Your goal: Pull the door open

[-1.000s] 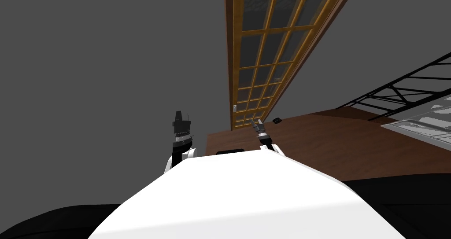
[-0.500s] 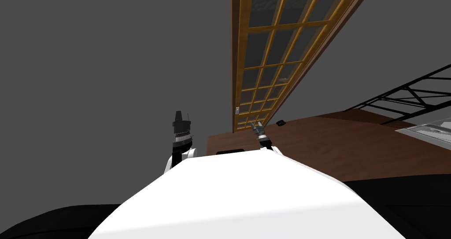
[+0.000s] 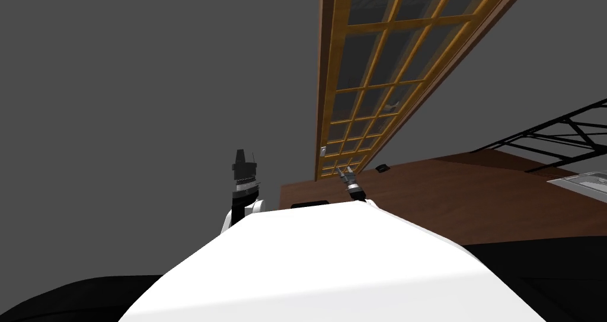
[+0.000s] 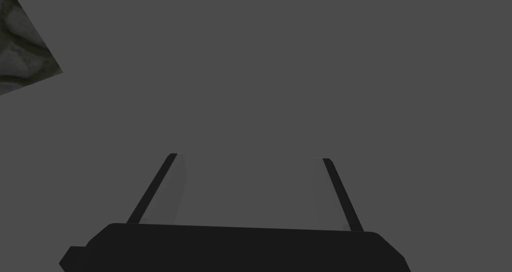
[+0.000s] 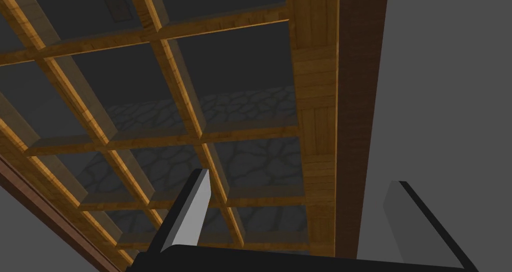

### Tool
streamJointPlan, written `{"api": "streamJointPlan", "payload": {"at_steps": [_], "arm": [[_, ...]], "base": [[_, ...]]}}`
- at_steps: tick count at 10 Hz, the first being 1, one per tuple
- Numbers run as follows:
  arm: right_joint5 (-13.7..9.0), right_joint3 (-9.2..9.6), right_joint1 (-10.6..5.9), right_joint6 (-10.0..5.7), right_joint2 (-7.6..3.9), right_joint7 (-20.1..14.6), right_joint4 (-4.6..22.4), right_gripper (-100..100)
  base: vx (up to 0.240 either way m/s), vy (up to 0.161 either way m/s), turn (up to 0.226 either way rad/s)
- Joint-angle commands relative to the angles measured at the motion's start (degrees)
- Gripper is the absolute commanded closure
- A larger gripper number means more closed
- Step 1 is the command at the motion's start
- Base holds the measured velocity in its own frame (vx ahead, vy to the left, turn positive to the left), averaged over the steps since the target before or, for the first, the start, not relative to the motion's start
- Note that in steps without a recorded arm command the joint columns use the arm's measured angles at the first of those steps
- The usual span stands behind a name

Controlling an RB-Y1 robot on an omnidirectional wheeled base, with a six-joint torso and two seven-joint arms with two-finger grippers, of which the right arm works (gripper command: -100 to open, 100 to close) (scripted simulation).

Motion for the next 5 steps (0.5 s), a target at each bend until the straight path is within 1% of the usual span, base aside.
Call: {"api": "streamJointPlan", "payload": {"at_steps": [1, 2, 4, 5], "arm": [[0.2, -0.11, -0.24, -0.71, 0.04, 1.3, 1.7, -100], [0.5, -0.25, -0.54, -1.35, -0.02, 2.6, 3.5, -100], [0.7, -0.39, -0.82, -1.97, -0.08, 3.8, 5.2, -100], [0.9, -0.52, -1.11, -2.59, -0.14, 5.0, 6.9, -100]], "base": [[0.086, 0.023, 0.020], [0.125, 0.030, 0.026], [0.130, 0.032, 0.022], [0.152, 0.046, 0.026]]}}
